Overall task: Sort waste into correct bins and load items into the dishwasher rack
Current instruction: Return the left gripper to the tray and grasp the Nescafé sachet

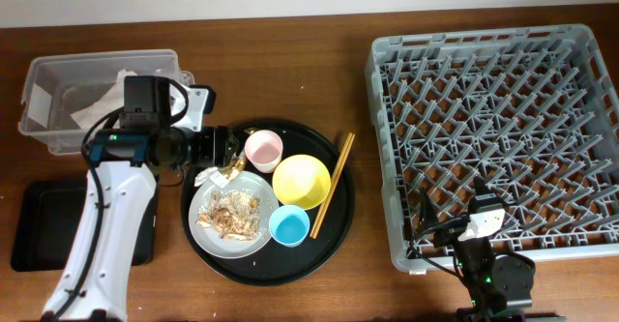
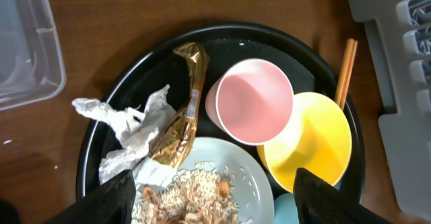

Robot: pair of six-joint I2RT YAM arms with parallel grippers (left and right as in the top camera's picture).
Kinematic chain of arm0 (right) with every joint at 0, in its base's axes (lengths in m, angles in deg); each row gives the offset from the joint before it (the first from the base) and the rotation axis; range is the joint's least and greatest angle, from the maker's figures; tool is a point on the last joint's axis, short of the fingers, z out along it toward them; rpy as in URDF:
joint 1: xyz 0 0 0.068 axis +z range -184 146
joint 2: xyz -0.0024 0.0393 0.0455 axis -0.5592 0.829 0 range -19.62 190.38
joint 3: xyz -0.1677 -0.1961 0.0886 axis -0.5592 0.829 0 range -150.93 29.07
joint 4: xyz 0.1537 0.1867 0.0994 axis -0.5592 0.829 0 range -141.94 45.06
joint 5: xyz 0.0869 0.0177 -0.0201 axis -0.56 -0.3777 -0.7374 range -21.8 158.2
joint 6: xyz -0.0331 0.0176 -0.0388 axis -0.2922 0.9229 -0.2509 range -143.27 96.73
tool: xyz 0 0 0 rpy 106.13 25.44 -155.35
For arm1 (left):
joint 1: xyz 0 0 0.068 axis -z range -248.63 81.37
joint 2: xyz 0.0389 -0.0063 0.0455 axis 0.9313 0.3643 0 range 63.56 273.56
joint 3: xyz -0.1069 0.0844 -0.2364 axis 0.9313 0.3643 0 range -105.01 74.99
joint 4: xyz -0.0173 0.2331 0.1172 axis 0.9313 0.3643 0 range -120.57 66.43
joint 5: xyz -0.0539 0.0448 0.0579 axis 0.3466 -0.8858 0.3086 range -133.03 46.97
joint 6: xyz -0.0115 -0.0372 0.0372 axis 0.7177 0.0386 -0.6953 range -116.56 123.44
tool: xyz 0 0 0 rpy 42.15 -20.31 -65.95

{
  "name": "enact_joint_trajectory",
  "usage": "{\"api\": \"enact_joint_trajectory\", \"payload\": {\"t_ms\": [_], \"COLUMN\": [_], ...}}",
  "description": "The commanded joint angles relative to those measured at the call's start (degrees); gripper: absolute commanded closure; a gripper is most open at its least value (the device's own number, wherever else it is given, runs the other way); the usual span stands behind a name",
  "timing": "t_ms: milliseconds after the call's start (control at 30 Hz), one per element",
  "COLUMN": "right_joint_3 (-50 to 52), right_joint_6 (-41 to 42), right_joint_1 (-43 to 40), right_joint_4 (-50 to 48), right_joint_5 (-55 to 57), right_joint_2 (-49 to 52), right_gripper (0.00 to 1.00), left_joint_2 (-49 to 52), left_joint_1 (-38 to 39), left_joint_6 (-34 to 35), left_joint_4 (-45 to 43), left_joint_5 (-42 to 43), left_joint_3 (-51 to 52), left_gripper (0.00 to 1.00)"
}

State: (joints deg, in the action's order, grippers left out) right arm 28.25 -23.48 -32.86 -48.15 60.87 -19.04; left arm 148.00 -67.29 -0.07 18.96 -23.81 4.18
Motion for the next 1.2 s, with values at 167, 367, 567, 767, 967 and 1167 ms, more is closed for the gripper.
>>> {"api": "enact_joint_trajectory", "payload": {"t_ms": [167, 367, 567, 767, 967, 1167], "right_joint_3": [0.50, 0.50, 0.50, 0.50, 0.50, 0.50], "right_joint_6": [0.26, 0.26, 0.24, 0.24, 0.24, 0.24], "right_joint_1": [-0.42, -0.42, -0.42, -0.42, -0.42, -0.42], "right_joint_4": [0.04, 0.04, 0.04, 0.04, 0.04, 0.04], "right_joint_5": [0.31, 0.31, 0.31, 0.31, 0.31, 0.31], "right_joint_2": [-0.39, -0.39, -0.39, -0.39, -0.37, -0.39], "right_gripper": [0.01, 0.01, 0.01, 0.01, 0.01, 0.01], "left_joint_2": [8.52, 13.53, 13.88, 16.74, 18.56, 20.35], "left_joint_1": [0.04, 0.00, 0.00, 0.00, 0.04, 0.04], "left_joint_6": [-1.33, -1.31, 3.87, 3.65, 1.07, 1.36], "left_joint_4": [-3.67, -3.69, -2.05, -0.37, -0.17, 1.14], "left_joint_5": [-4.31, -4.72, -9.22, -9.18, -6.40, -6.62], "left_joint_3": [0.55, 0.55, 0.55, 0.57, 0.57, 0.66], "left_gripper": [0.26, 0.26, 0.44, 0.43, 0.43, 0.43]}}
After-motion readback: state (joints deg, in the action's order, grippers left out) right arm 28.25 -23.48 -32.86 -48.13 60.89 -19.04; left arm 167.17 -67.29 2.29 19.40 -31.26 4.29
